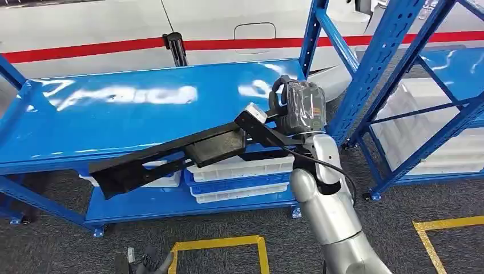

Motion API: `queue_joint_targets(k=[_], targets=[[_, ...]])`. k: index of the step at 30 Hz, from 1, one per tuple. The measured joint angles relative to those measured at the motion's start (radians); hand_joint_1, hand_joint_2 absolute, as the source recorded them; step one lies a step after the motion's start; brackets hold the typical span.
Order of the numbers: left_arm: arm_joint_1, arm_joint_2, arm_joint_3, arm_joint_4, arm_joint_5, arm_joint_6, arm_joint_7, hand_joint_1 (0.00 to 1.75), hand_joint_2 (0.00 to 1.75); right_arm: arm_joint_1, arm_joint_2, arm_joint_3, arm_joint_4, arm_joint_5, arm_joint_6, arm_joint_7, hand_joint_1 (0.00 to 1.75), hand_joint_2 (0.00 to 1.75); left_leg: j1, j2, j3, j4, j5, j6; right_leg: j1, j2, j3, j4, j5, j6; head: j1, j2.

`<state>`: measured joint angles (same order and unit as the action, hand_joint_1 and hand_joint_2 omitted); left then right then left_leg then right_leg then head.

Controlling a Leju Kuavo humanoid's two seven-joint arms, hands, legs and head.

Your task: Take the parts from the cabinet and place them on the table.

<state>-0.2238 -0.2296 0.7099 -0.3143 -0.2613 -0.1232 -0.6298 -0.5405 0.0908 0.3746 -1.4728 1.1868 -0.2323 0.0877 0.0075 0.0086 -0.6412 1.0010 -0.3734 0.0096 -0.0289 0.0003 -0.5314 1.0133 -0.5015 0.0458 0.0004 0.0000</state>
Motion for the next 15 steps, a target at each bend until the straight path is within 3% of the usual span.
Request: queue_joint_targets(k=[1,2,4,5,6,7,8,9,10,11,12,13,15], targets=[[0.001,0.000,0.000,0.000,0.000,0.000,0.000,0.00,1.75,-0.002,0.000,0.001,0.007,0.001,0.000,0.002,1.75,1.75,0.004,0.000,-0.004,0.001,0.003,-0.005,-0.003,-0.001,-0.005,-0.001,0.007,-0.011,0.000,0.000],[0.001,0.000,0.000,0.000,0.000,0.000,0.000,0.00,1.75,-0.009,-0.001,0.004,0.014,0.001,0.000,0.002,1.75,1.75,0.011,-0.002,-0.014,0.014,-0.022,-0.010,-0.007,-0.004,-0.010,-0.002,0.016,-0.026,0.001,0.000],[0.001,0.000,-0.004,0.000,0.000,0.000,0.000,0.00,1.75,-0.020,-0.001,0.008,0.022,0.001,0.001,0.002,1.75,1.75,0.012,-0.002,-0.055,0.131,-0.134,-0.018,-0.001,-0.004,-0.033,-0.002,0.033,-0.051,-0.005,0.000],[0.001,0.000,-0.008,0.000,0.000,0.000,0.000,0.00,1.75,-0.022,-0.001,0.009,0.026,0.001,0.002,0.002,1.75,1.75,0.012,-0.002,-0.083,0.218,-0.184,-0.021,0.002,-0.004,-0.045,-0.002,0.043,-0.056,-0.004,0.000],[0.001,0.000,-0.010,0.000,0.000,0.000,0.000,0.00,1.75,-0.022,-0.002,0.010,0.029,0.001,0.002,0.002,1.75,1.75,0.012,-0.002,-0.101,0.282,-0.213,-0.022,0.005,-0.004,-0.055,-0.001,0.051,-0.057,-0.005,0.000],[0.001,0.000,-0.013,0.000,0.000,0.000,0.000,0.00,1.75,-0.022,-0.002,0.012,0.034,0.002,0.006,0.003,1.75,1.75,0.012,-0.002,-0.108,0.329,-0.219,-0.021,0.009,-0.004,-0.069,0.000,0.060,-0.058,-0.005,0.000],[0.001,0.000,-0.015,0.000,0.003,-0.001,0.000,0.00,1.75,-0.025,-0.003,0.013,0.037,0.009,0.031,0.011,1.75,1.75,0.012,-0.003,-0.091,0.323,-0.199,-0.017,0.012,-0.004,-0.079,0.000,0.069,-0.058,-0.004,0.000],[0.001,0.000,-0.016,0.000,0.007,-0.002,0.001,0.00,1.75,-0.032,-0.003,0.016,0.044,0.019,0.065,0.023,1.75,1.75,0.012,-0.003,-0.055,0.281,-0.168,-0.010,0.015,-0.004,-0.089,0.000,0.077,-0.058,-0.005,0.000],[0.000,0.000,-0.019,0.000,0.009,-0.002,0.002,0.00,1.75,-0.045,-0.005,0.022,0.058,0.029,0.093,0.032,1.75,1.75,0.009,-0.005,0.001,0.203,-0.134,0.000,0.018,-0.002,-0.098,0.000,0.085,-0.056,-0.005,0.000],[-0.002,0.000,-0.022,0.000,0.013,-0.003,0.002,0.00,1.75,-0.058,-0.005,0.025,0.071,0.040,0.102,0.038,1.75,1.75,0.005,-0.008,0.067,0.110,-0.117,0.015,0.021,-0.001,-0.105,0.000,0.094,-0.054,-0.005,0.000],[-0.006,0.002,-0.025,-0.001,0.019,-0.003,0.002,0.00,1.75,-0.070,-0.005,0.026,0.082,0.044,0.102,0.042,1.75,1.75,0.000,-0.009,0.114,0.033,-0.142,0.030,0.020,-0.001,-0.109,0.000,0.100,-0.051,-0.003,0.000],[-0.006,0.002,-0.027,-0.001,0.019,-0.003,0.001,0.00,1.75,-0.085,-0.007,0.026,0.094,0.045,0.101,0.048,1.75,1.75,-0.003,-0.008,0.130,0.002,-0.146,0.027,0.023,-0.003,-0.112,0.000,0.107,-0.042,-0.002,0.000],[-0.004,0.001,-0.034,0.000,0.022,-0.002,0.001,0.00,1.75,-0.108,-0.007,0.026,0.111,0.046,0.090,0.048,1.75,1.75,-0.014,-0.011,0.121,0.006,-0.136,0.034,0.015,-0.006,-0.114,-0.004,0.121,-0.027,-0.010,0.000]])
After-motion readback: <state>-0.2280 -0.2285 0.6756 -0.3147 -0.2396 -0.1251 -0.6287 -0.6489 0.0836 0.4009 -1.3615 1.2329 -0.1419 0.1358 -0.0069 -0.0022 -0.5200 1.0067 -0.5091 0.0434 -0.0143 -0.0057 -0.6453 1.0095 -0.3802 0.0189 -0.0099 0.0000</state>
